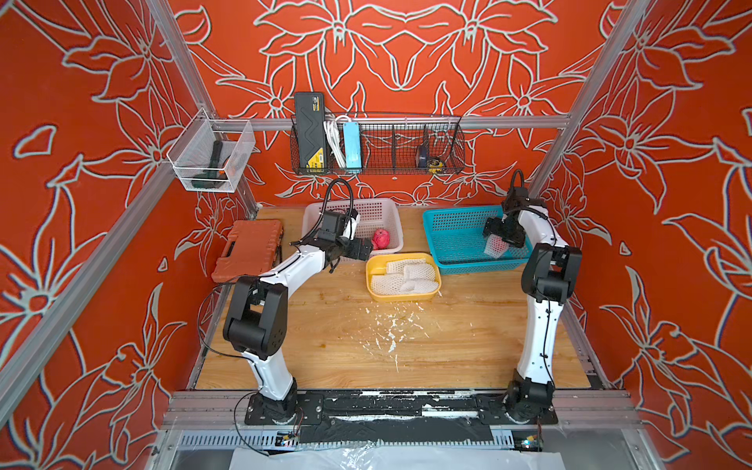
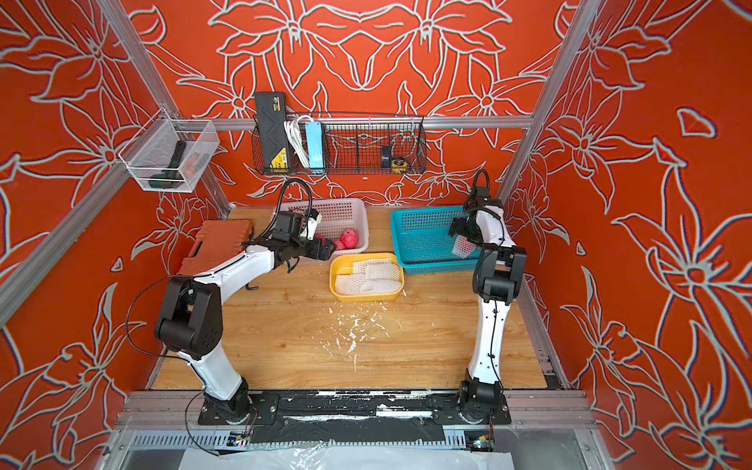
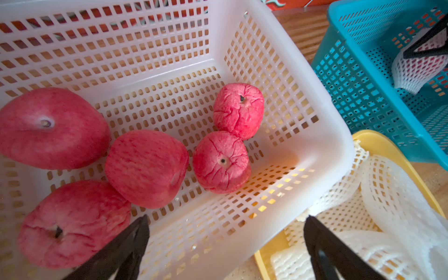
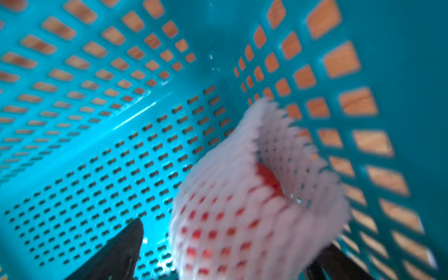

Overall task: Remove foam nets from apples
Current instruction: Pick up the apple from the basket.

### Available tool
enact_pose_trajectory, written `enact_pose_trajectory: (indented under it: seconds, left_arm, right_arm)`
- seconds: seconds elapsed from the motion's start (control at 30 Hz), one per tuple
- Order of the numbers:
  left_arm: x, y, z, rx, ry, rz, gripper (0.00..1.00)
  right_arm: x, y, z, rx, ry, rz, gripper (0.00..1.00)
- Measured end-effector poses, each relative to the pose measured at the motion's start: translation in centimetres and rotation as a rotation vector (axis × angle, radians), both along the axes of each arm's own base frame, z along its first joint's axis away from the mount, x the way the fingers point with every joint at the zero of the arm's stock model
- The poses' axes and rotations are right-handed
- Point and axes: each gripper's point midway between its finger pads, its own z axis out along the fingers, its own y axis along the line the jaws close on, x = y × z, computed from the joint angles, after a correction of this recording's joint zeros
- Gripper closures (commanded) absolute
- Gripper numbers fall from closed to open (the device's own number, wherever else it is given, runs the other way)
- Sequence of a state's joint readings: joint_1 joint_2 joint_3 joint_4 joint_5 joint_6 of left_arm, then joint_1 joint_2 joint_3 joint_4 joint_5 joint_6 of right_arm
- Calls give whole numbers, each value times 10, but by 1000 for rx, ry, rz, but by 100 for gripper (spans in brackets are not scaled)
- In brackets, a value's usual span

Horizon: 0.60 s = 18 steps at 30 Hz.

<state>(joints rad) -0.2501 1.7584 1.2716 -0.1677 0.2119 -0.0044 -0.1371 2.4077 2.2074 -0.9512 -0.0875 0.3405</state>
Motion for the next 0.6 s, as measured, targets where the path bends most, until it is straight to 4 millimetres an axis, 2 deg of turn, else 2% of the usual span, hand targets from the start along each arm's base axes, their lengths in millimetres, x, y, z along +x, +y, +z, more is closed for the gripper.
enact_pose_trajectory:
  seconds: [0.33, 0.5, 0.6]
  left_arm:
    - [-1, 0, -1, 1, 4, 0, 2]
    - [-1, 0, -1, 2, 6, 0, 2]
    - [-2, -1, -1, 2, 8, -2, 2]
  right_arm:
    - [1, 0, -4, -10, 11, 30, 39]
    - [0, 6, 0, -34, 1, 86, 39]
    - [0, 15, 15, -62, -24, 138, 39]
